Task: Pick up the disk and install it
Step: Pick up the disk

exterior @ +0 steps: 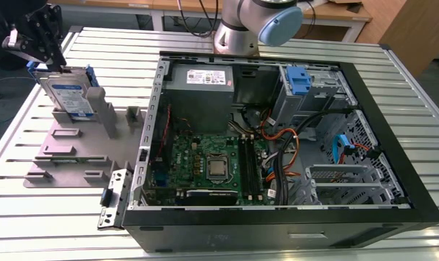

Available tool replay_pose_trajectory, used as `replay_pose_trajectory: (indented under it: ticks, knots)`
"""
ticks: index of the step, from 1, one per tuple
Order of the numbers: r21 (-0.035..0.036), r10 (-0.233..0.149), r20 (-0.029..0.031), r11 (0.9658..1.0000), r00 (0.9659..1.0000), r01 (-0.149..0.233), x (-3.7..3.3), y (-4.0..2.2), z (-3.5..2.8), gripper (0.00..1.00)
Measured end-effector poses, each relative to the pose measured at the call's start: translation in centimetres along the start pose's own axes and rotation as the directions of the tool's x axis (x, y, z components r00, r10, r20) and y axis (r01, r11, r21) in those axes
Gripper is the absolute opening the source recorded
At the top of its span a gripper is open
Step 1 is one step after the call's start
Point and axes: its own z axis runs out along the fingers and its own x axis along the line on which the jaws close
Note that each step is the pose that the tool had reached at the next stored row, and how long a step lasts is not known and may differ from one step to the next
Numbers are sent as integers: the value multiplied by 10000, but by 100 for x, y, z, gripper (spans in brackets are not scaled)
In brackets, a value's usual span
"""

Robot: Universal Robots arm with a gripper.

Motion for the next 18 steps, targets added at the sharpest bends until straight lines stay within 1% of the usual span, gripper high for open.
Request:
replay_pose_trajectory:
  ticks: [1,2,4,5,7,8,9,10,11,14,18]
  knots:
    - [0,0,0,10000,10000,0,0,0,0,29]
    - [0,0,0,10000,10000,0,0,0,0,29]
    - [0,0,0,10000,10000,0,0,0,0,41]
    - [0,0,0,10000,10000,0,0,-1,0,41]
    - [0,0,0,10000,10000,0,0,-1,0,53]
    - [1,0,0,10000,10000,0,0,-1,0,53]
    - [0,0,1,10000,10000,0,0,-1,0,58]
    - [0,0,0,10000,10000,0,0,-1,0,58]
    - [0,0,0,10000,10000,0,0,-1,0,65]
    - [4,-1,2,10000,10000,1,0,-2,7,65]
    - [19,-3,3,10000,10000,3,3,-3,65,65]
